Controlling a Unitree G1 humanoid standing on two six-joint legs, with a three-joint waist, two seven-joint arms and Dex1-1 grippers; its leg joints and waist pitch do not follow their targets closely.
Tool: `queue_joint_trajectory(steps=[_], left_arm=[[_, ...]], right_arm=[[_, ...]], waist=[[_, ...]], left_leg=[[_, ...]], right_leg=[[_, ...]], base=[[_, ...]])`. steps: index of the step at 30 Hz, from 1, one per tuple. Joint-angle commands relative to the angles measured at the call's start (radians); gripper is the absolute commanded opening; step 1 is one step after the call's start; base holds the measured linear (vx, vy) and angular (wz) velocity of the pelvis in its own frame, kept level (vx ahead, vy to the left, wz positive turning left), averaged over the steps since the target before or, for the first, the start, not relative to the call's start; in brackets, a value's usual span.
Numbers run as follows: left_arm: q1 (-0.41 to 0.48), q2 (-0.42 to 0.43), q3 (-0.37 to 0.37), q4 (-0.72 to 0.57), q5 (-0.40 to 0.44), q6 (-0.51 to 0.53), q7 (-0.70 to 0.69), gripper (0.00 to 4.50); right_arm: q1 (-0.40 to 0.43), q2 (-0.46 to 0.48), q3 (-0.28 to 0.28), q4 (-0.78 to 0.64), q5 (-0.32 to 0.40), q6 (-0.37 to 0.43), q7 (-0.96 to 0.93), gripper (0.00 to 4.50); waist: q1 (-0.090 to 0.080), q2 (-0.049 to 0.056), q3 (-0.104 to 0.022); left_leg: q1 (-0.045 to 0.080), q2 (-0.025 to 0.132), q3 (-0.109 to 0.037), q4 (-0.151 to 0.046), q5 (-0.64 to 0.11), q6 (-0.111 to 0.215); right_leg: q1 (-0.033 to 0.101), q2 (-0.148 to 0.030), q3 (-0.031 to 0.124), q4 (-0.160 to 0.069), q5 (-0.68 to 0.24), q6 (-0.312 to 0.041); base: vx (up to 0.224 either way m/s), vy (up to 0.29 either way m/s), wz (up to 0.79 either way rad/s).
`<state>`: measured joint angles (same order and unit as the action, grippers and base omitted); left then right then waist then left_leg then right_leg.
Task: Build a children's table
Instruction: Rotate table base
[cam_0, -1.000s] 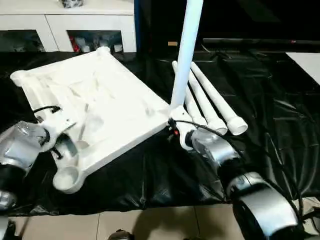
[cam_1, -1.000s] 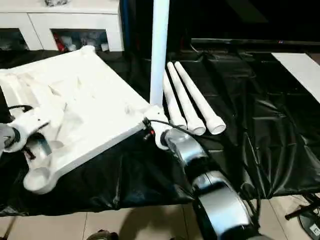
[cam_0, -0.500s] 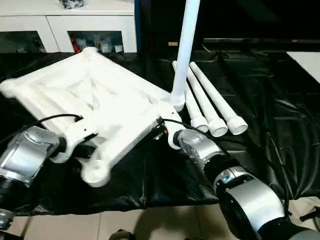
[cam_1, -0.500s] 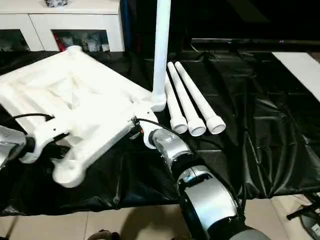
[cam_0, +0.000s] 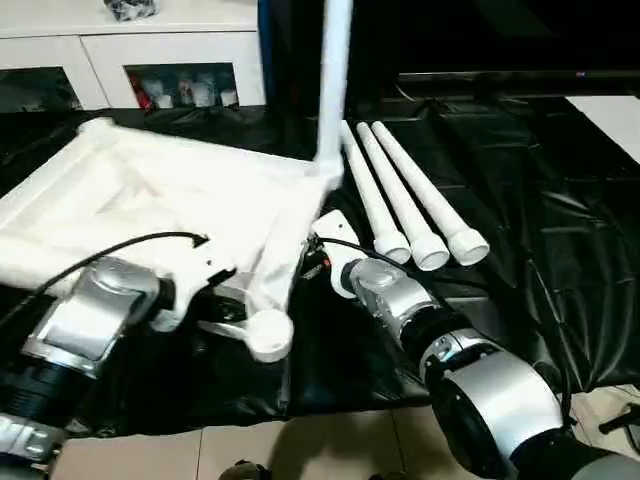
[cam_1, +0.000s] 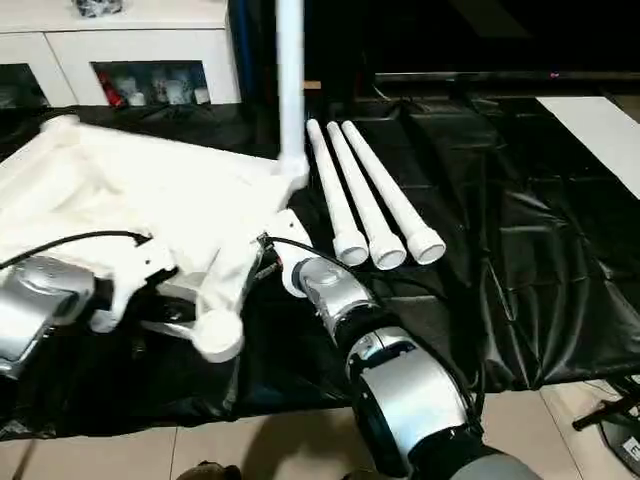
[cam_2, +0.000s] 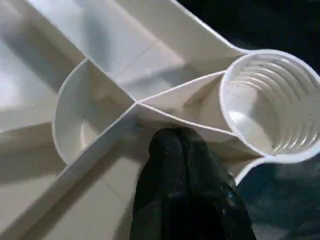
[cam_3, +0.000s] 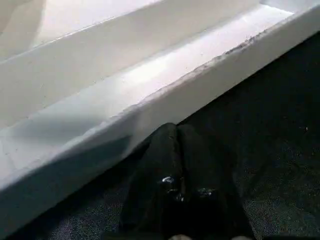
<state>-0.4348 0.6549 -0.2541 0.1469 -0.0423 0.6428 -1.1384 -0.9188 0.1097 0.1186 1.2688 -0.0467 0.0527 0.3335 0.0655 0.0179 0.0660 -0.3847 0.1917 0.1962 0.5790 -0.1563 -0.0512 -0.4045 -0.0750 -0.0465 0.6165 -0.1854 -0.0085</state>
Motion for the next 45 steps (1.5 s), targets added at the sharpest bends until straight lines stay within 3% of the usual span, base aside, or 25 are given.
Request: queue_joint_trajectory(steps=[1,2,5,9,12,13,14,15,17,18,19,20,21,27,32,33,34,37,38,41,42,44,45], left_arm=[[-0.019,-0.022,-0.018,0.009,0.000,-0.026,0.017,0.00],[-0.033,-0.043,-0.004,0.043,0.010,-0.060,0.055,0.00],[-0.045,-0.063,0.014,0.064,0.004,-0.083,0.082,0.00],[-0.061,-0.085,0.030,0.067,-0.016,-0.082,0.090,0.00],[-0.069,-0.095,0.025,0.070,-0.019,-0.083,0.088,0.00],[-0.070,-0.098,0.023,0.068,-0.019,-0.082,0.088,0.00],[-0.070,-0.101,0.020,0.069,-0.018,-0.086,0.091,0.00],[-0.071,-0.103,0.018,0.070,-0.017,-0.089,0.093,0.00],[-0.071,-0.105,0.016,0.074,-0.018,-0.095,0.096,0.00],[-0.072,-0.108,0.018,0.072,-0.019,-0.097,0.100,0.00],[-0.072,-0.111,0.020,0.071,-0.019,-0.098,0.103,0.00],[-0.073,-0.117,0.024,0.068,-0.023,-0.098,0.106,0.00],[-0.073,-0.120,0.026,0.068,-0.023,-0.099,0.111,0.00],[-0.081,-0.125,0.033,0.088,0.001,-0.124,0.157,0.00],[-0.088,-0.099,0.068,0.090,0.026,-0.152,0.215,0.00],[-0.093,-0.098,0.094,0.083,0.001,-0.126,0.212,0.33],[-0.092,-0.082,0.114,0.063,-0.014,-0.114,0.203,0.41],[-0.089,-0.063,0.121,0.045,-0.020,-0.109,0.194,0.47],[-0.084,-0.043,0.136,0.020,-0.041,-0.101,0.173,0.76],[-0.095,-0.052,0.178,0.009,-0.081,-0.117,0.174,0.86],[-0.098,-0.057,0.184,0.010,-0.085,-0.123,0.177,0.95],[-0.119,-0.101,0.211,0.020,-0.095,-0.179,0.221,1.12],[-0.125,-0.119,0.219,0.017,-0.096,-0.199,0.246,1.26]], right_arm=[[-0.029,0.022,-0.001,0.010,-0.012,-0.010,0.003,0.04],[-0.030,0.021,0.000,0.010,-0.014,-0.013,0.006,0.04],[-0.033,0.020,-0.003,0.009,-0.012,-0.024,0.019,0.04],[-0.046,0.030,-0.016,0.010,0.002,-0.037,0.039,0.04],[-0.052,0.036,-0.027,0.012,0.001,-0.042,0.033,0.04],[-0.052,0.036,-0.029,0.012,0.002,-0.043,0.032,0.04],[-0.054,0.035,-0.030,0.013,0.002,-0.044,0.030,0.04],[-0.054,0.035,-0.031,0.013,0.001,-0.045,0.029,0.04],[-0.056,0.034,-0.033,0.014,0.002,-0.047,0.031,0.04],[-0.057,0.033,-0.034,0.015,0.003,-0.047,0.032,0.04],[-0.058,0.032,-0.035,0.016,0.003,-0.048,0.034,0.04],[-0.060,0.030,-0.035,0.016,0.002,-0.050,0.040,0.04],[-0.062,0.029,-0.035,0.017,0.001,-0.051,0.041,0.04],[-0.083,0.014,-0.040,0.019,-0.021,-0.069,0.009,0.04],[-0.111,-0.048,-0.071,-0.018,0.005,-0.013,0.022,0.04],[-0.117,-0.062,-0.094,-0.035,0.031,-0.002,0.050,0.00],[-0.126,-0.088,-0.115,-0.057,0.050,0.001,0.055,0.30],[-0.134,-0.110,-0.130,-0.071,0.060,0.000,0.048,0.37],[-0.150,-0.140,-0.147,-0.075,0.065,0.008,0.017,0.56],[-0.186,-0.178,-0.180,-0.058,0.079,0.034,-0.034,0.78],[-0.191,-0.182,-0.183,-0.055,0.080,0.038,-0.040,0.82],[-0.216,-0.199,-0.191,-0.026,0.075,0.051,-0.072,1.03],[-0.222,-0.205,-0.193,-0.017,0.073,0.056,-0.089,1.17]], waist=[[0.003,0.029,-0.077],[0.001,0.024,-0.077],[0.000,0.025,-0.078],[-0.001,0.037,-0.081],[-0.002,0.037,-0.081],[-0.003,0.036,-0.081],[-0.001,0.025,-0.083],[0.000,0.028,-0.082],[0.001,0.017,-0.082],[0.001,0.020,-0.081],[0.001,0.017,-0.081],[-0.001,0.003,-0.079],[0.002,0.008,-0.080],[0.001,0.013,-0.079],[0.001,0.008,-0.080],[0.002,0.009,-0.080],[0.002,0.008,-0.079],[0.004,0.007,-0.080],[0.005,0.009,-0.081],[0.007,0.006,-0.080],[0.007,-0.002,-0.079],[0.011,-0.004,-0.078],[0.010,-0.014,-0.078]], left_leg=[[0.029,0.033,-0.023,-0.069,-0.311,-0.069],[0.029,0.034,-0.023,-0.069,-0.309,-0.068],[0.028,0.033,-0.023,-0.068,-0.302,-0.062],[0.028,0.033,-0.024,-0.066,-0.296,-0.063],[0.027,0.032,-0.024,-0.064,-0.282,-0.054],[0.025,0.032,-0.023,-0.064,-0.277,-0.051],[0.024,0.033,-0.023,-0.062,-0.258,-0.042],[0.024,0.033,-0.023,-0.063,-0.252,-0.040],[0.023,0.034,-0.021,-0.062,-0.231,-0.027],[0.023,0.034,-0.021,-0.062,-0.232,-0.026],[0.025,0.035,-0.020,-0.062,-0.234,-0.025],[0.024,0.035,-0.018,-0.064,-0.236,-0.022],[0.025,0.035,-0.020,-0.063,-0.236,-0.023],[0.025,0.035,-0.021,-0.065,-0.247,-0.032],[0.025,0.034,-0.019,-0.061,-0.224,-0.021],[0.026,0.033,-0.018,-0.060,-0.223,-0.019],[0.026,0.034,-0.018,-0.060,-0.221,-0.017],[0.026,0.033,-0.017,-0.058,-0.211,-0.016],[0.028,0.031,-0.016,-0.056,-0.210,-0.017],[0.026,0.031,-0.014,-0.055,-0.206,-0.019],[0.024,0.030,-0.013,-0.055,-0.208,-0.018],[0.026,0.032,-0.014,-0.054,-0.229,-0.024],[0.023,0.032,-0.013,-0.055,-0.227,-0.024]], right_leg=[[0.041,-0.059,0.038,-0.056,-0.121,-0.246],[0.042,-0.060,0.039,-0.057,-0.121,-0.245],[0.042,-0.060,0.039,-0.057,-0.126,-0.240],[0.044,-0.060,0.037,-0.054,-0.092,-0.249],[0.046,-0.059,0.035,-0.051,-0.064,-0.263],[0.047,-0.059,0.035,-0.050,-0.057,-0.266],[0.050,-0.062,0.036,-0.047,-0.049,-0.268],[0.049,-0.062,0.036,-0.048,-0.047,-0.268],[0.050,-0.062,0.036,-0.048,-0.050,-0.268],[0.048,-0.063,0.036,-0.049,-0.058,-0.266],[0.047,-0.063,0.037,-0.051,-0.074,-0.262],[0.047,-0.063,0.037,-0.054,-0.091,-0.258],[0.046,-0.065,0.038,-0.053,-0.099,-0.257],[0.044,-0.065,0.039,-0.055,-0.125,-0.240],[0.045,-0.061,0.038,-0.051,-0.094,-0.237],[0.046,-0.060,0.038,-0.051,-0.091,-0.236],[0.044,-0.060,0.038,-0.051,-0.091,-0.236],[0.044,-0.058,0.037,-0.049,-0.083,-0.239],[0.042,-0.058,0.037,-0.049,-0.091,-0.246],[0.043,-0.057,0.037,-0.049,-0.091,-0.252],[0.043,-0.056,0.037,-0.050,-0.096,-0.251],[0.041,-0.060,0.038,-0.054,-0.134,-0.241],[0.042,-0.060,0.038,-0.054,-0.139,-0.238]], base=[[0.000,0.000,0.00],[0.000,0.000,0.00],[0.000,0.000,0.00],[0.000,0.000,0.00],[0.000,0.000,0.00],[0.000,0.000,0.00],[0.000,0.000,0.00],[0.000,0.000,0.00],[0.000,0.000,0.00],[0.000,0.000,0.00],[0.000,0.000,0.00],[0.000,0.000,0.00],[0.000,0.000,0.00],[0.000,0.000,0.00],[0.000,0.000,0.00],[0.000,0.000,0.00],[0.000,0.000,0.00],[0.000,0.000,0.00],[0.000,0.000,0.00],[0.000,0.000,0.00],[0.000,0.000,0.00],[0.000,0.000,0.00],[0.000,0.000,0.00]])
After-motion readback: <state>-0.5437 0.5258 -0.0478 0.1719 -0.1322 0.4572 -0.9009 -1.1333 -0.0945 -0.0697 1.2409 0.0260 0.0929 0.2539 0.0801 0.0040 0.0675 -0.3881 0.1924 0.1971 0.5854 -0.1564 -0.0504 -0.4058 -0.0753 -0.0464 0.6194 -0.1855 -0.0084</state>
